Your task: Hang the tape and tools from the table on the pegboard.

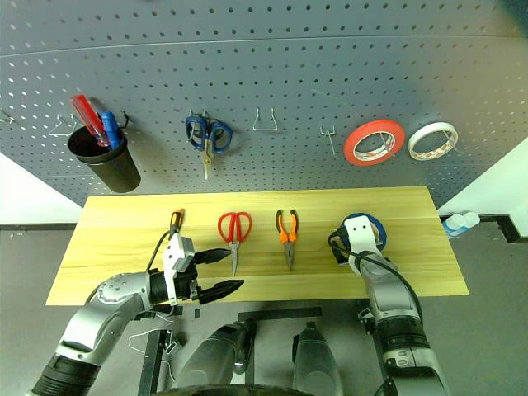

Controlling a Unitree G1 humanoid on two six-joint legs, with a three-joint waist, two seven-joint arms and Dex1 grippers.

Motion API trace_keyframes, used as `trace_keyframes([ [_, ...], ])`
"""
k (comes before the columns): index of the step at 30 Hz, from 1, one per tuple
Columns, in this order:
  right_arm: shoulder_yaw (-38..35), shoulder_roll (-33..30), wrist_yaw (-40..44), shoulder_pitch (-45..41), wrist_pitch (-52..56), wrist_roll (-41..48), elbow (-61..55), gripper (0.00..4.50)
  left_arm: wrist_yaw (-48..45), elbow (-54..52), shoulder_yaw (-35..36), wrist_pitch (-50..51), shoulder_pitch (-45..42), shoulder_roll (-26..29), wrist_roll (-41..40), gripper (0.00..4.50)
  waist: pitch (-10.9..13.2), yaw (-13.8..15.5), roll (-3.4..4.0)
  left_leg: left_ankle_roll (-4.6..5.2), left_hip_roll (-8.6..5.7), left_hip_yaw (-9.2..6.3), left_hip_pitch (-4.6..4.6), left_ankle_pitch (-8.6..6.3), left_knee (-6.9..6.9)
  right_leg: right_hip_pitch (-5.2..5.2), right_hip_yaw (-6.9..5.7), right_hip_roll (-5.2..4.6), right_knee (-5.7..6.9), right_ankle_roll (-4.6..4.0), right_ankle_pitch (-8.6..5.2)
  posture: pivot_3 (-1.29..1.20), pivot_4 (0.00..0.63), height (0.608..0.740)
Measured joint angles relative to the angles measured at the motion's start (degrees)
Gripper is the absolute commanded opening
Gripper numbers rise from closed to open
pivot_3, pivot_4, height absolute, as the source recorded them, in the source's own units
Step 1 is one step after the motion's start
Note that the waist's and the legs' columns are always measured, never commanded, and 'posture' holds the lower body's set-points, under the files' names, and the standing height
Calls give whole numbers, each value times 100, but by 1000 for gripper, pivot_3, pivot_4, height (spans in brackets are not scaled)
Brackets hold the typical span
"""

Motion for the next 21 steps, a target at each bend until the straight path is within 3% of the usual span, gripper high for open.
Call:
trace_keyframes([
  [21,-25,6,651,-389,581,253,326,4478,101,-216,60,71,52,100,-9,4453,-4,6,-26,5,5,-1,3,-3,1,2,-2,3,-1,-6,3,118,243,740],
])
